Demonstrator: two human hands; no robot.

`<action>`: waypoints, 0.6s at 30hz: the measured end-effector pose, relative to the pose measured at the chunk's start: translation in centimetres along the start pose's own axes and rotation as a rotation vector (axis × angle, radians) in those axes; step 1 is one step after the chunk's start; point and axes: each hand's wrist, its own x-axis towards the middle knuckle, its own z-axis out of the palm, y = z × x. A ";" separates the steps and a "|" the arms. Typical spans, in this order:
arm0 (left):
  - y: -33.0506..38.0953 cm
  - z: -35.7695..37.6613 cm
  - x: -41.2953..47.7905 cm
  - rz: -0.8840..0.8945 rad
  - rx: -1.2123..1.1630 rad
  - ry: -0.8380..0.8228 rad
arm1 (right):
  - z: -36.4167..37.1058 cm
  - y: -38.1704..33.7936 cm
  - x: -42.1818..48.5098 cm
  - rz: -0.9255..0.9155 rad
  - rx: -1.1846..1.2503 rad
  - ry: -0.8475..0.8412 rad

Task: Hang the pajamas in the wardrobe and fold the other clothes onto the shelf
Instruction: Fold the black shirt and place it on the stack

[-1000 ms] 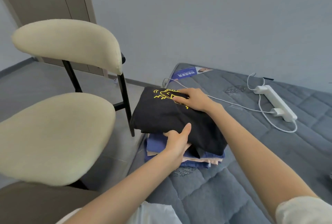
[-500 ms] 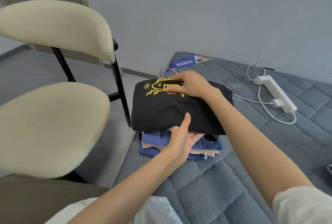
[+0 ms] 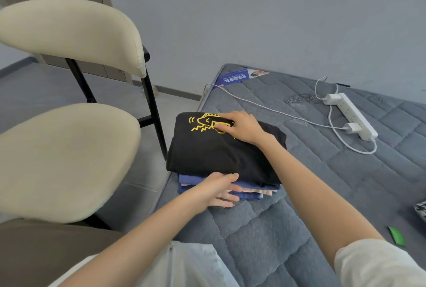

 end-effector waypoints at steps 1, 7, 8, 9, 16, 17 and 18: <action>0.0 -0.4 -0.3 0.035 0.115 0.059 | -0.1 0.0 0.0 0.004 0.052 0.003; 0.1 -3.3 -2.2 0.710 0.897 0.561 | -1.1 -0.1 0.0 0.030 0.495 -0.036; 0.4 -3.7 -2.4 0.793 0.886 0.635 | -1.4 -0.1 0.0 0.034 0.538 -0.048; 0.8 -4.1 -2.4 0.877 0.845 0.686 | -1.8 -0.1 0.1 0.038 0.574 -0.060; 2.2 -6.4 -0.8 0.872 0.626 1.079 | -2.3 -0.1 0.2 0.081 0.687 -0.145; 2.2 -6.6 -0.5 0.835 0.698 1.058 | -2.0 -0.3 0.2 0.077 0.639 -0.147; 2.2 -6.9 -0.1 0.797 0.791 1.021 | -1.4 -0.6 0.3 0.056 0.538 -0.149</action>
